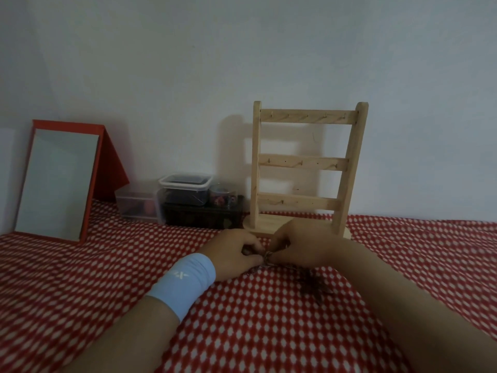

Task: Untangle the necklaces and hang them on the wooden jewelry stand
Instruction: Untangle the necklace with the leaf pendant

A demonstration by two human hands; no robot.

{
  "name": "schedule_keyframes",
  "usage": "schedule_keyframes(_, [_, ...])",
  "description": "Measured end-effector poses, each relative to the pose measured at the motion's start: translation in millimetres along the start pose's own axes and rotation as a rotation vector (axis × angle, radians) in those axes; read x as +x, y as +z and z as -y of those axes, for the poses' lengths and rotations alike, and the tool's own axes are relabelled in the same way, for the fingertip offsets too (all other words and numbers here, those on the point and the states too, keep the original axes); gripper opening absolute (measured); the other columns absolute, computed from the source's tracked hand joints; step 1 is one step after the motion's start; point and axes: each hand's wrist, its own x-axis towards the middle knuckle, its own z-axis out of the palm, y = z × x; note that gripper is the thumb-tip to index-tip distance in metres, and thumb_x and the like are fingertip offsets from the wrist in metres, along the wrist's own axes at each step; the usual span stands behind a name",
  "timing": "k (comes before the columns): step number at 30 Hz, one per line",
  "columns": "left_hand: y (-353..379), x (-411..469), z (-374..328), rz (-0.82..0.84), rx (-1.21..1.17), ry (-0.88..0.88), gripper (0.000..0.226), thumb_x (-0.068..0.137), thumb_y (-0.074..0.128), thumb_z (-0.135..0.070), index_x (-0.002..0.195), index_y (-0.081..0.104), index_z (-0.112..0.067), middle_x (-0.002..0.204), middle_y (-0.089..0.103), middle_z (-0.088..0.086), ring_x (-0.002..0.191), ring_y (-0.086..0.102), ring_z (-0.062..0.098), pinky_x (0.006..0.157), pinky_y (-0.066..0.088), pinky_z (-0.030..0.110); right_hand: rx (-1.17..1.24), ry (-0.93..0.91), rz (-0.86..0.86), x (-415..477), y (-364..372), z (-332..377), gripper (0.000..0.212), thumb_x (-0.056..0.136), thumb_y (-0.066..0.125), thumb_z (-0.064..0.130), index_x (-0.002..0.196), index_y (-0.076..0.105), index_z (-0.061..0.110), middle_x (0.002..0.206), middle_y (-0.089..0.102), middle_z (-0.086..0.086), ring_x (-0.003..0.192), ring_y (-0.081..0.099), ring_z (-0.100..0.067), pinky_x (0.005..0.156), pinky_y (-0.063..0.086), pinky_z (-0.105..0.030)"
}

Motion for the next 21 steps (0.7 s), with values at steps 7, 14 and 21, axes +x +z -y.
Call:
schedule_keyframes(7, [5.9, 4.4, -0.9, -0.143, -0.298, -0.125, 0.01, 0.089, 0.067, -0.036, 0.085, 0.073, -0.03, 0.09, 0.07, -0.015, 0.09, 0.063, 0.001, 0.087, 0.049, 0.023, 0.359, 0.019, -0.135, 2.0, 5.1, -7.7, 0.01, 0.095, 0.068, 0.034, 0.097, 0.078, 0.033, 0.087, 0.075, 0.019, 0.081, 0.066, 0.012, 0.066, 0.049, -0.006])
schedule_keyframes(14, [-1.6, 7.4, -3.9, -0.063, -0.712, -0.34, 0.022, 0.09, 0.064, -0.035, 0.09, 0.079, -0.019, 0.095, 0.077, -0.001, 0.098, 0.069, 0.017, 0.095, 0.05, 0.034, 0.577, -0.007, -0.23, 3.7, 6.7, -7.2, 0.012, 0.093, 0.073, 0.017, 0.102, 0.079, 0.022, 0.096, 0.078, 0.01, 0.089, 0.072, 0.0, 0.084, 0.059, -0.019])
schedule_keyframes(21, [0.8, 9.2, -11.8, -0.062, -1.058, -0.343, 0.024, 0.094, 0.055, -0.025, 0.095, 0.072, -0.008, 0.096, 0.074, 0.006, 0.091, 0.068, 0.016, 0.083, 0.049, 0.028, 0.554, 0.003, -0.185, 3.1, 3.1, -6.7, 0.009, 0.09, 0.074, 0.015, 0.087, 0.078, 0.023, 0.086, 0.078, 0.01, 0.083, 0.072, 0.0, 0.081, 0.058, -0.018])
